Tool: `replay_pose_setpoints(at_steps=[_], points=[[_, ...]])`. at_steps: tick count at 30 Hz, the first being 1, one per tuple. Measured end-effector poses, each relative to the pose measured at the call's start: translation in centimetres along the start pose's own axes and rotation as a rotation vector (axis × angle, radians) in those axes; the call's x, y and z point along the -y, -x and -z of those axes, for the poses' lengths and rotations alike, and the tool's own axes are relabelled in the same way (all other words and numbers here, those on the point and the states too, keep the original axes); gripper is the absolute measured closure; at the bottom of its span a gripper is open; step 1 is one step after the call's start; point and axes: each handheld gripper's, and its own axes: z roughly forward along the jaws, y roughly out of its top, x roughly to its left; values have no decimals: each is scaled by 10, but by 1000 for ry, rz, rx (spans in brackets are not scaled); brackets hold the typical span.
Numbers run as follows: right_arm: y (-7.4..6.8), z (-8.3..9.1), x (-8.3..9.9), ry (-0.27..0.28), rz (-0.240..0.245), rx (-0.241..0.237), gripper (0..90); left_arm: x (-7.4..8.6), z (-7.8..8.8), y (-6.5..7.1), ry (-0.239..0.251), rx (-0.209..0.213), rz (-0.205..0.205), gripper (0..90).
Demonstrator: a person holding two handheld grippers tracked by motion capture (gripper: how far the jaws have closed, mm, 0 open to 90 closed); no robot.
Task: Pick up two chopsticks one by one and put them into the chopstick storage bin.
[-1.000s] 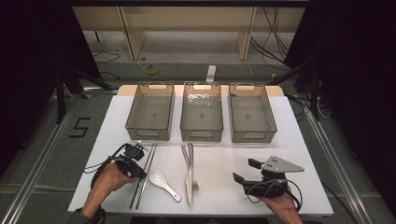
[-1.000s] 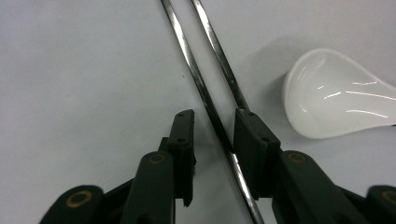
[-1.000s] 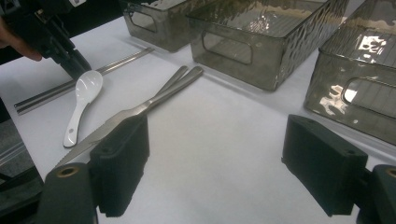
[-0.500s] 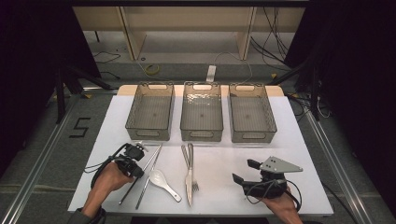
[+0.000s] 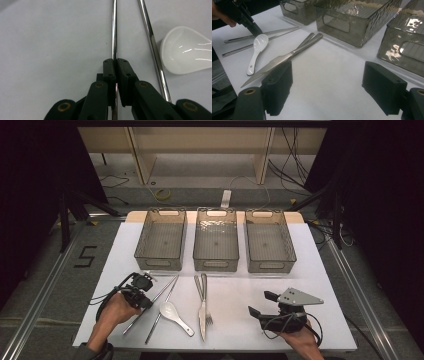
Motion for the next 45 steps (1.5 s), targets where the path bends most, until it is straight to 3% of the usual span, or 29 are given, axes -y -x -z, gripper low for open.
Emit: replay_pose_setpoints(at_steps=[12, 17, 20, 23, 25, 26, 29, 41, 45], points=[[0, 0, 0, 0, -1, -2, 253, 2, 30, -1, 88, -23, -26, 850], [0, 0, 0, 3, -5, -5, 253, -2, 44, 1, 156, 13, -51, 850], [1, 0, 1, 1, -6, -2, 252, -11, 46, 2, 189, 57, -72, 850], [2, 0, 1, 2, -8, 3, 253, -20, 54, 0, 228, 72, -86, 850], [3, -1, 2, -1, -9, 4, 252, -24, 58, 0, 242, 71, -84, 850], [3, -1, 2, -2, -12, 6, 252, -32, 64, -3, 272, 66, -89, 850], [4, 0, 2, 4, -11, 5, 252, -46, 71, -6, 305, 61, -91, 850], [3, -1, 2, 6, -8, -3, 252, -84, 75, -25, 350, 55, -77, 850], [3, -1, 2, 10, -8, -4, 252, -99, 82, -39, 390, 43, -45, 849]])
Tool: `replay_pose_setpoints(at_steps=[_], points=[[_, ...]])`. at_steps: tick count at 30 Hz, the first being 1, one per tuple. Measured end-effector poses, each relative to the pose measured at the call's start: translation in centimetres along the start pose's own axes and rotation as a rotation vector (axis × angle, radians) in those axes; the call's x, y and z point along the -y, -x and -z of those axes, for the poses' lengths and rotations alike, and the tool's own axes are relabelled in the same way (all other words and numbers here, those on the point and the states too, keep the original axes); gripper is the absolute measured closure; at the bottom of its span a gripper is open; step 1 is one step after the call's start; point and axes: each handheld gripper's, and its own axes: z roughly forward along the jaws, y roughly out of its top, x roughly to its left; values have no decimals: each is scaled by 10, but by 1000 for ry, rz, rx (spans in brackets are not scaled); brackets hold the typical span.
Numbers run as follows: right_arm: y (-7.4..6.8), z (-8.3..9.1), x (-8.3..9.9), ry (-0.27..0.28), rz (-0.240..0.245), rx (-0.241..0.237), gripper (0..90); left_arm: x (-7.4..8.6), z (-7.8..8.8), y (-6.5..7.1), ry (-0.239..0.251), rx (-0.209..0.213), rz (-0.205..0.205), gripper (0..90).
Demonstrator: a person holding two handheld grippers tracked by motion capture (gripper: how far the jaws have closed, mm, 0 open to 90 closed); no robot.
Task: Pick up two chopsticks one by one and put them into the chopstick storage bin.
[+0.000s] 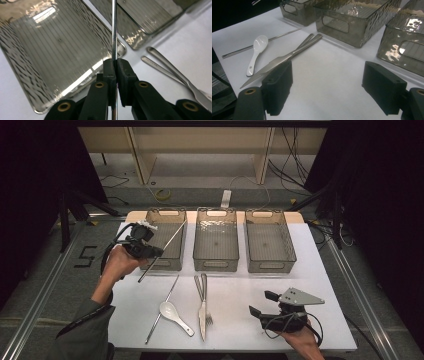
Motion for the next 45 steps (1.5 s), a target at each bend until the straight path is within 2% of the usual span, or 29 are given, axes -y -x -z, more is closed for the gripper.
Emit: replay_pose_setpoints(at_steps=[6, 9, 11, 16, 17, 19, 22, 27, 32, 34, 37, 39, 40, 41, 43, 45], points=[[0, 0, 0, -1, 0, -1, 252, -19, 1, -11, 29, -24, 17, 849], [0, 0, 0, 4, 0, -1, 252, -25, 0, -15, 32, -21, 21, 849], [0, 0, 0, 4, -2, -2, 252, -33, -4, -23, 44, -34, 44, 849], [0, 0, 0, 4, -3, -2, 252, -38, -11, -34, 66, -67, 63, 849], [0, 0, 0, 4, -3, -2, 252, -38, -11, -34, 66, -67, 63, 849], [0, 0, 0, 2, -3, -2, 252, -40, -18, -43, 80, -70, 93, 849], [0, 0, 0, 2, -2, -2, 252, -42, -22, -48, 81, -79, 103, 849], [1, 0, 0, 2, -5, -5, 252, -48, -31, -58, 115, -90, 128, 849], [0, 0, 0, 5, -5, -8, 252, -49, -37, -62, 125, -105, 144, 848], [1, 0, 1, 0, -3, -8, 252, -46, -45, -63, 107, -123, 131, 848], [0, 0, 1, 2, -1, -10, 252, -43, -50, -65, 108, -120, 148, 848], [0, 0, 1, 0, 0, -10, 252, -40, -55, -66, 98, -125, 148, 848], [0, 0, 1, 3, 2, -11, 252, -38, -60, -65, 85, -134, 128, 848], [0, 0, 1, 3, 2, -10, 252, -36, -61, -66, 81, -135, 128, 848], [0, 0, 1, 3, -2, -11, 252, -34, -63, -68, 87, -128, 148, 847], [0, 0, 1, 2, -1, -11, 252, -32, -64, -69, 90, -136, 148, 847]])
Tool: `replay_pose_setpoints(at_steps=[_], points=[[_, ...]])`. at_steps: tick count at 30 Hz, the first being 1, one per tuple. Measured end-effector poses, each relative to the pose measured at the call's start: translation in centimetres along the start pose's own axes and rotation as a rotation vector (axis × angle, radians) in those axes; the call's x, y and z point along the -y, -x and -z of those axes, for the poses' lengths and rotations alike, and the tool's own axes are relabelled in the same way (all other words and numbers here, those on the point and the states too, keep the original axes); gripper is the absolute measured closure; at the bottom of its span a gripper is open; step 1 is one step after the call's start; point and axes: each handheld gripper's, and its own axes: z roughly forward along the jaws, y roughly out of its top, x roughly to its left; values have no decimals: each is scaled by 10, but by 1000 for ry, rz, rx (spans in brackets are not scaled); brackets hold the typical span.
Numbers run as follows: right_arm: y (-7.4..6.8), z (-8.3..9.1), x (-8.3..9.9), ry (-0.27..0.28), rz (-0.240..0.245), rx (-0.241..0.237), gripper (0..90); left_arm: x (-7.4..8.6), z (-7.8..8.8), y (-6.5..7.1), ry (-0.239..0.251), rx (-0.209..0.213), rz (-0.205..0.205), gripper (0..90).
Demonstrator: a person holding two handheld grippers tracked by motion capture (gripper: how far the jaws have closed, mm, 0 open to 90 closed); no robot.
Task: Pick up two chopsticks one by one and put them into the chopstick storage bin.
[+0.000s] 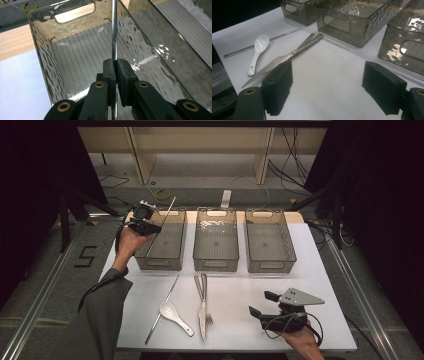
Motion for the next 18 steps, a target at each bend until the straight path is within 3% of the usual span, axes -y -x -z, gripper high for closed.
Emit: replay_pose_setpoints(at_steps=[11, 13, 18], points=[[0, 0, 0, -3, -2, 2, 252, 8, -8, -9, -18, -14, 23, 843], [0, 0, 0, -2, -1, 1, 252, 9, -8, -12, -8, -7, 44, 834], [1, 0, 0, -2, -7, 4, 252, 10, -5, -14, 3, 15, 80, 644]])
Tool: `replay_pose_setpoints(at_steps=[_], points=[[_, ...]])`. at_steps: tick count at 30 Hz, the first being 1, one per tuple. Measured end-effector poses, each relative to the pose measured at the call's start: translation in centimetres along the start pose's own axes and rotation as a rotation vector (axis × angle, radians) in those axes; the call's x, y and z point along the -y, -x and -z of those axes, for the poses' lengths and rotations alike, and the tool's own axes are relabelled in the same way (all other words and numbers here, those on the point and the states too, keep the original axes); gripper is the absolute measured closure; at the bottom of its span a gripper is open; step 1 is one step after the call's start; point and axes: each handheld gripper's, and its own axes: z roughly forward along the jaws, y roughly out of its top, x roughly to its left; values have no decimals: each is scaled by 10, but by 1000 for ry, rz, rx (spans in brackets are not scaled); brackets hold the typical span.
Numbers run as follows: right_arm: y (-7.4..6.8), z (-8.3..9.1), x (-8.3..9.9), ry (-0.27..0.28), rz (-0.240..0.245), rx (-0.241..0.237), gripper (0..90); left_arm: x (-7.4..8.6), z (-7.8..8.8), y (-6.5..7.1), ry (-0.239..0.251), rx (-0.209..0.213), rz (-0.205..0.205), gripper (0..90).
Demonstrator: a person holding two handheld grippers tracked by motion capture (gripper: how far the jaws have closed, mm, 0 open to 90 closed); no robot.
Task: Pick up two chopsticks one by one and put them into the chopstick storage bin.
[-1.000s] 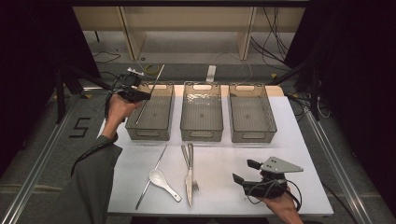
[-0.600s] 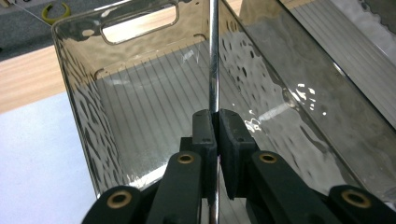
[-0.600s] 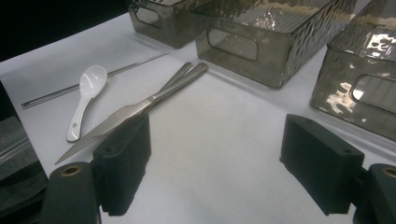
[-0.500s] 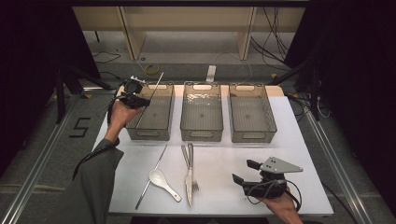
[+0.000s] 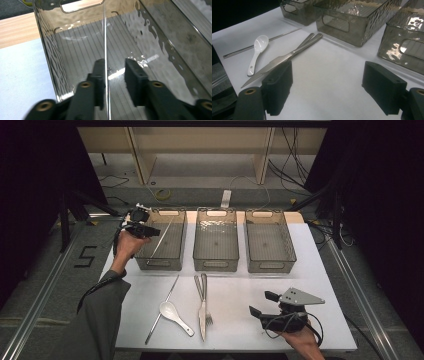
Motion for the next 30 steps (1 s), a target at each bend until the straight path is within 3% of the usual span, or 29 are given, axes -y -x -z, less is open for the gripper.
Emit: replay_pose_setpoints(at_steps=[5, 7, 10, 12, 14, 16, 20, 30], points=[[1, 1, 0, 1, -4, 1, 252, -1, 15, 4, -14, 15, 25, 461], [1, 1, 0, 1, -4, 2, 252, 2, 30, 10, -15, 35, 40, 412], [1, 1, 0, 1, -1, 3, 252, 8, 40, 18, -23, 39, 27, 344], [0, 1, 0, -1, -1, 4, 252, 20, 50, 28, -27, 47, 14, 316], [0, 0, 0, -2, -2, 5, 252, 30, 52, 31, -27, 52, 13, 299], [0, 0, 0, -2, 0, 5, 252, 36, 50, 32, -68, 39, 9, 287], [0, 0, 0, -1, 3, 5, 252, 48, 50, 37, -94, 43, 7, 264], [-1, 0, 0, -3, 6, 8, 252, 77, 47, 67, -181, 69, -45, 203]])
